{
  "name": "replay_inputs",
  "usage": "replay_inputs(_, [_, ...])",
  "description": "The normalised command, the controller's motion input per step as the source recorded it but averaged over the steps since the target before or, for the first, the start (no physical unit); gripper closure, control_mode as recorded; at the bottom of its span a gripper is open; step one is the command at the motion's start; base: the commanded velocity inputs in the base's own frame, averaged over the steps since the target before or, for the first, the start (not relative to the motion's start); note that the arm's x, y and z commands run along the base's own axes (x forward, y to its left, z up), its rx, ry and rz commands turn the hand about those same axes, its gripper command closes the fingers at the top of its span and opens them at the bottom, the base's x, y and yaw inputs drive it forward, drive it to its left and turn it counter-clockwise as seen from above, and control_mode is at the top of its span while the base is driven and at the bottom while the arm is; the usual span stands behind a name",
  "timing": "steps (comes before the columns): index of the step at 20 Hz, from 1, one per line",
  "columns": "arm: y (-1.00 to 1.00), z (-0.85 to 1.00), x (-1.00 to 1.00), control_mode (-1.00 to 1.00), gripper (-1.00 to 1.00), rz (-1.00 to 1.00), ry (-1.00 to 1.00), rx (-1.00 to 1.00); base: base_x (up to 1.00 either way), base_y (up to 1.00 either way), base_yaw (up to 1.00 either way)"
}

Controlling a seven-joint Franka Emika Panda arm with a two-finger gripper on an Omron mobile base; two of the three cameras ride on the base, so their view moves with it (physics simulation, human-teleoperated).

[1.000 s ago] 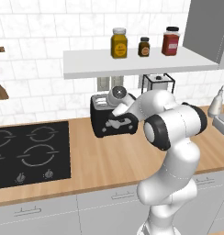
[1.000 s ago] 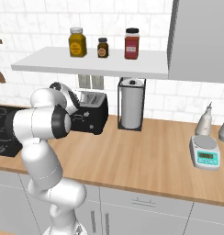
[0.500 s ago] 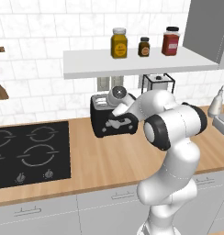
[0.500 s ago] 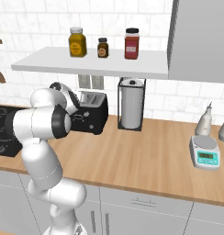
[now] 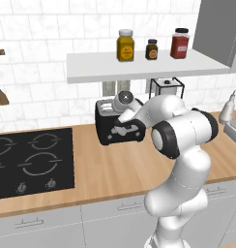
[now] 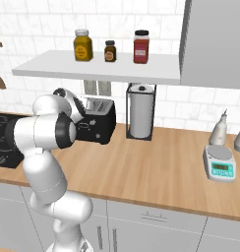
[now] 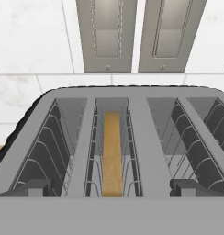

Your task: Start the toaster. Once the lever pops up, take the bread to the plate on the dining counter.

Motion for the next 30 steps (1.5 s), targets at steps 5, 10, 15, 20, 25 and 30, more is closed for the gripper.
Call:
replay_inputs(5, [0.00, 0.00, 0.00, -1.00, -1.00, 0.00, 0.00, 0.00, 0.00, 0.00, 0.00])
replay_inputs(10, [0.00, 0.00, 0.00, -1.00, -1.00, 0.00, 0.00, 0.00, 0.00, 0.00, 0.00])
replay_inputs(15, [0.00, 0.00, 0.00, -1.00, -1.00, 0.00, 0.00, 0.00, 0.00, 0.00, 0.00])
replay_inputs(20, [0.00, 0.00, 0.00, -1.00, -1.00, 0.00, 0.00, 0.00, 0.00, 0.00, 0.00])
replay_inputs(25, [0.00, 0.00, 0.00, -1.00, -1.00, 0.00, 0.00, 0.00, 0.00, 0.00, 0.00])
replay_inputs(30, [0.00, 0.00, 0.00, -1.00, -1.00, 0.00, 0.00, 0.00, 0.00, 0.00, 0.00])
